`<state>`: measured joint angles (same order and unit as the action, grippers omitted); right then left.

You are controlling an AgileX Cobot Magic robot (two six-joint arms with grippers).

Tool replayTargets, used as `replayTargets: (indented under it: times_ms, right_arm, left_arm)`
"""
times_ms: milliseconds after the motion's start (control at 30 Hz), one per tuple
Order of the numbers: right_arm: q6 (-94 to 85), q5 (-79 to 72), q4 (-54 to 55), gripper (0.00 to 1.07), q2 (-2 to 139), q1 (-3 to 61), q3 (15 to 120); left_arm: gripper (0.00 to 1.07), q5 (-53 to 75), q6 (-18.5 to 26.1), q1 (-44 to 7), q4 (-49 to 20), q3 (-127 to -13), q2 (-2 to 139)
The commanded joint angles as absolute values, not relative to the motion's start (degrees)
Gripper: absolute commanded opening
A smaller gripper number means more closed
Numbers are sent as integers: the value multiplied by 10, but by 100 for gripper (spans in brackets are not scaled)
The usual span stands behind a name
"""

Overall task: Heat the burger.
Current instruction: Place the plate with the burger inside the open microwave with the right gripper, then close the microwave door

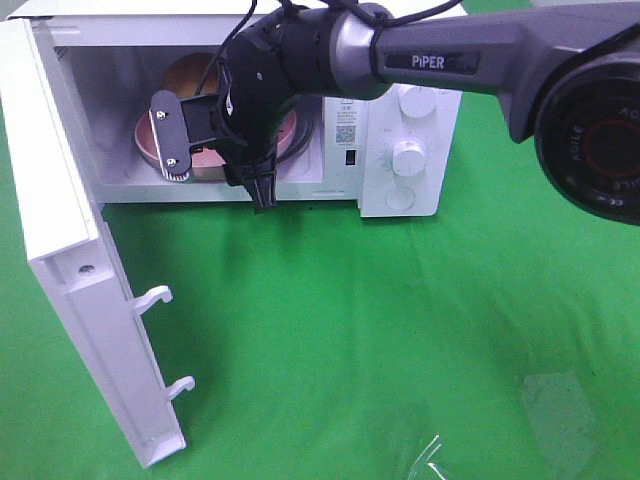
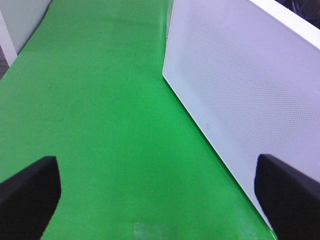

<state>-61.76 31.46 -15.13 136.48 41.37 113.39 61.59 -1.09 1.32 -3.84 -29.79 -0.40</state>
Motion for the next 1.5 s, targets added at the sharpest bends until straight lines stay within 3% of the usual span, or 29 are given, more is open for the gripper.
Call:
replayTargets:
  times_ms: [33, 267, 933, 1500]
  right_arm:
    - [-616, 317, -138, 61, 1348, 414, 1131]
    - [-621, 277, -139, 68, 1303, 414, 1050]
    - [-612, 138, -142, 68, 1153, 414, 796]
    - [-414, 107, -138, 68, 976, 414, 561]
  left_arm:
    - [98, 612, -11, 12, -42, -297, -12]
    - [98, 612, -11, 12, -42, -297, -12]
    - [98, 612, -11, 12, -42, -297, -12]
    - [98, 612, -11, 12, -42, -297, -12]
